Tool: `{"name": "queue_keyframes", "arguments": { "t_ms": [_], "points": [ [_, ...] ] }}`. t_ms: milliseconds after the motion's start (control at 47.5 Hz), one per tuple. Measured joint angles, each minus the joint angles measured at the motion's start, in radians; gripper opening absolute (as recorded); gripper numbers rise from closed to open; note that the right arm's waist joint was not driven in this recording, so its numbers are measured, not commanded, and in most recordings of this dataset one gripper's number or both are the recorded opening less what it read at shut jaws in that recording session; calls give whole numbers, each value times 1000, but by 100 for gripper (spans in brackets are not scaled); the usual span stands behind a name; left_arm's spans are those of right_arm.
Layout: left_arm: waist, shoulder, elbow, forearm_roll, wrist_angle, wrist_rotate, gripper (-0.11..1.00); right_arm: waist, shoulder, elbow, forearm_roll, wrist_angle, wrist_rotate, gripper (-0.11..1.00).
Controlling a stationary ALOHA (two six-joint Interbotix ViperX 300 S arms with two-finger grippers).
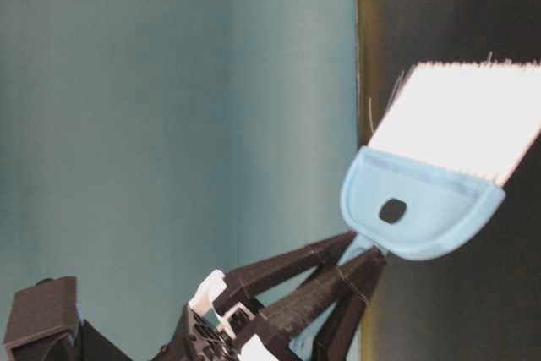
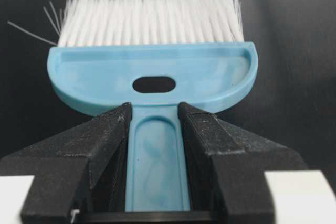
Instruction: Hold the dustpan with a person, while the left arm uses a hand brush to gather the screws into the dustpan.
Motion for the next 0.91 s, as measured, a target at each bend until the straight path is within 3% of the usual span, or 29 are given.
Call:
{"name": "queue_keyframes", "arguments": {
  "t_ms": [400, 906],
  "points": [
    [-6, 35, 6, -2, -49, -11, 30, 0, 0, 0, 0, -2, 0, 0],
    [-8, 150, 18, 0, -132, -107, 30, 0, 0, 0, 0, 0, 0, 0]
  ]
}}
